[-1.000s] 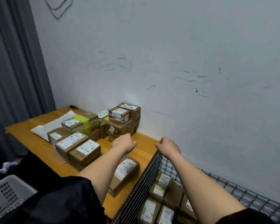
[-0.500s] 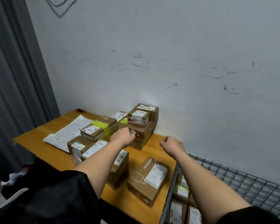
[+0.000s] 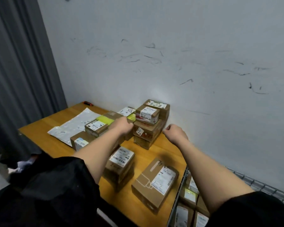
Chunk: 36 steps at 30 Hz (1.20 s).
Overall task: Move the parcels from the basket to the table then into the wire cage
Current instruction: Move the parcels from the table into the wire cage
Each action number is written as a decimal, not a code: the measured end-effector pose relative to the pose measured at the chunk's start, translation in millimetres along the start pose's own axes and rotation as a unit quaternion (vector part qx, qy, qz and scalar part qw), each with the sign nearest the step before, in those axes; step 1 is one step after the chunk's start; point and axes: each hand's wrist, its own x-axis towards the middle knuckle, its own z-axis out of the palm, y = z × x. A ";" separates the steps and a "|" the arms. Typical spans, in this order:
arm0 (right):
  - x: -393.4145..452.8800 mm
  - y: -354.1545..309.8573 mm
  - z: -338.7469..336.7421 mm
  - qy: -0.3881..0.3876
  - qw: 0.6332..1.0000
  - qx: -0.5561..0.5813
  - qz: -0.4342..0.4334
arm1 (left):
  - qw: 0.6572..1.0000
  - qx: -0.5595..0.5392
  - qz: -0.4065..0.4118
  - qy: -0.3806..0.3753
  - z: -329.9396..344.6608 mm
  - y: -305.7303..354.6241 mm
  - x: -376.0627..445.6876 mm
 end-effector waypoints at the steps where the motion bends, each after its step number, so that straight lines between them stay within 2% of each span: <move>1: 5.9 -0.4 -1.4 0.003 1.000 0.001 -0.004 | 1.000 0.003 -0.006 0.006 -1.6 -0.8 4.3; 8: 48.6 -11.4 7.9 -0.004 1.000 -0.005 0.005 | 1.000 -0.014 -0.015 0.006 -3.3 -6.5 43.6; 12: 81.9 -20.9 17.1 -0.006 1.000 -0.014 0.016 | 1.000 0.017 -0.010 0.013 -4.5 -8.6 81.2; 17: 135.9 -33.3 34.5 0.003 0.999 -0.014 0.044 | 1.000 0.023 0.004 -0.018 -0.1 -14.4 142.9; 24: 222.3 -43.9 86.5 0.021 0.988 0.089 0.125 | 0.989 -0.090 -0.026 -0.116 34.0 -28.6 237.2; 28: 253.5 -44.7 110.2 0.040 0.970 0.159 0.178 | 0.971 -0.164 -0.056 -0.168 61.5 -24.4 268.8; 32: 272.5 -42.2 126.4 0.071 0.946 0.220 0.228 | 0.952 -0.225 -0.084 -0.188 82.7 -16.8 287.4; 36: 283.6 -37.3 136.3 0.066 0.928 0.264 0.256 | 0.926 -0.286 -0.096 -0.226 98.0 -10.7 299.9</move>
